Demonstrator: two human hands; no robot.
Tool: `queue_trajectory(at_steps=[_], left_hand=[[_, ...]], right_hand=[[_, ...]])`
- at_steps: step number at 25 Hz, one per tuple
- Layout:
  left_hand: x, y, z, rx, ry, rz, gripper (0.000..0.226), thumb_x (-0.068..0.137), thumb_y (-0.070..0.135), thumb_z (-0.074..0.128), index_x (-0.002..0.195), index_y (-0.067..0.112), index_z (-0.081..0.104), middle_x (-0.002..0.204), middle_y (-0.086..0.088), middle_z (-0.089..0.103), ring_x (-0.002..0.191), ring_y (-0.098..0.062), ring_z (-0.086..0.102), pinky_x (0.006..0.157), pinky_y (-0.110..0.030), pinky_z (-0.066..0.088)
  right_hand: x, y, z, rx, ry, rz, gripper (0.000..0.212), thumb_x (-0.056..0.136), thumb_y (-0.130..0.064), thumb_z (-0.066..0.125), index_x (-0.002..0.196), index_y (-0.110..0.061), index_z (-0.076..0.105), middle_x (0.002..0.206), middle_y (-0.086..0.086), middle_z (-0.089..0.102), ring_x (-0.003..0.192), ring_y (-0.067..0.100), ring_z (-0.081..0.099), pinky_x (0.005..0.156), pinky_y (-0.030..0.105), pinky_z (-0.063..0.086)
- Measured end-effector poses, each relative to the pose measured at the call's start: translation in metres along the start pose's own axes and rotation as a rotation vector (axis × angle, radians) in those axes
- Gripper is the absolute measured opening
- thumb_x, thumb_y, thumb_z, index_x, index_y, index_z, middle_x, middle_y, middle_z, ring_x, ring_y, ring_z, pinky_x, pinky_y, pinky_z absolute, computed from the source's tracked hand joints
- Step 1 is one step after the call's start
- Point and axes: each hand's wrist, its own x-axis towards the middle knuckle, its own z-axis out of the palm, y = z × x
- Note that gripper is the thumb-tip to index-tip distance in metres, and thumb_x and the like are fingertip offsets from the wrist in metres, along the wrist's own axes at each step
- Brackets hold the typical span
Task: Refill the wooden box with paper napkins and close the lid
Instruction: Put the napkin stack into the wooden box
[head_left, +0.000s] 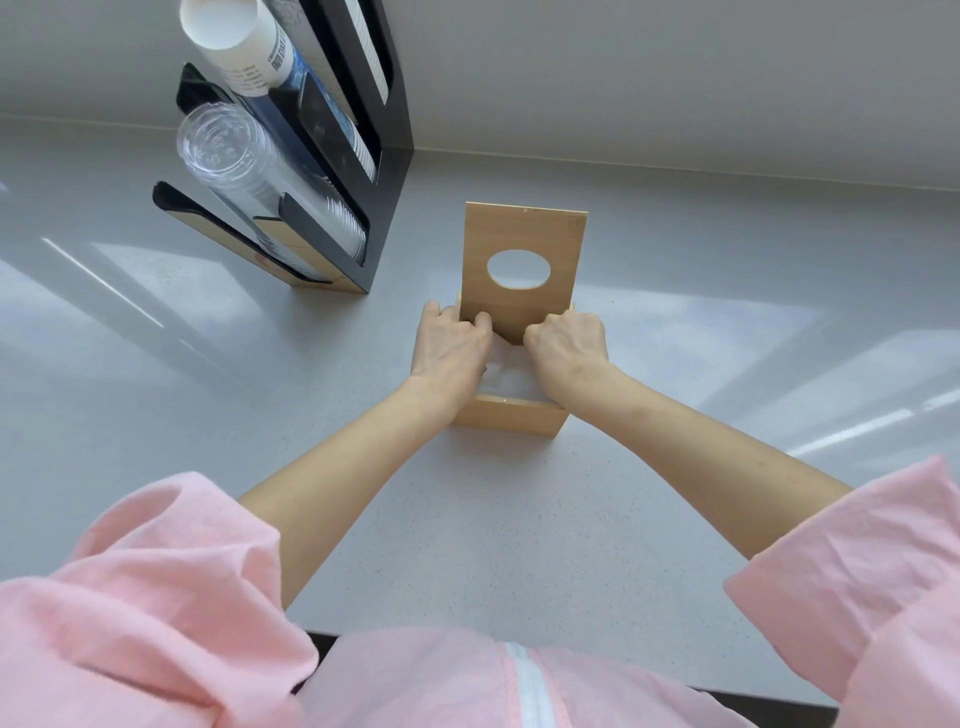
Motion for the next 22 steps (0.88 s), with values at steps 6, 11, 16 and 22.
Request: queue_trajectory(at_steps=[6, 11, 16, 22], left_hand=[[-0.005, -0.011, -0.003, 0.039, 0.086, 0.155, 0.013, 0.076, 0.027, 0.066, 0.081, 0.016, 0.063, 0.078, 0.003, 0.071, 0.086, -0.021, 0.058, 0.074, -0.030, 0.023], [0.001, -0.011, -0.003, 0.030, -0.210, 0.319, 0.026, 0.089, 0.018, 0.045, 0.100, 0.017, 0.069, 0.087, -0.004, 0.069, 0.098, -0.025, 0.055, 0.103, -0.034, 0.020], [0.013, -0.007, -0.005, 0.140, -0.310, 0.333, 0.033, 0.088, 0.009, 0.039, 0.101, 0.019, 0.067, 0.062, 0.003, 0.051, 0.083, -0.023, 0.054, 0.104, -0.036, 0.019], [-0.010, -0.011, -0.010, -0.277, -0.071, 0.211, 0.036, 0.091, 0.013, 0.036, 0.120, 0.018, 0.057, 0.107, -0.006, 0.070, 0.107, -0.023, 0.057, 0.110, -0.032, 0.016]], right_hand=[[-0.003, 0.008, 0.008, 0.093, 0.100, -0.023, 0.019, 0.084, 0.003, 0.053, 0.077, -0.015, 0.050, 0.105, 0.007, 0.067, 0.092, 0.027, 0.057, 0.044, 0.023, 0.017], [-0.001, 0.000, 0.020, 0.036, 0.006, -0.189, 0.030, 0.087, -0.004, 0.044, 0.106, -0.014, 0.065, 0.105, 0.003, 0.070, 0.109, 0.022, 0.054, 0.098, 0.033, 0.028], [0.009, 0.004, 0.020, -0.021, -0.197, -0.196, 0.039, 0.090, -0.004, 0.036, 0.114, -0.018, 0.063, 0.107, 0.003, 0.070, 0.099, 0.020, 0.057, 0.113, 0.034, 0.011], [-0.006, 0.010, 0.019, 0.275, 0.036, -0.201, 0.039, 0.093, -0.012, 0.035, 0.123, -0.020, 0.059, 0.113, 0.007, 0.070, 0.112, 0.027, 0.055, 0.107, 0.030, 0.027]])
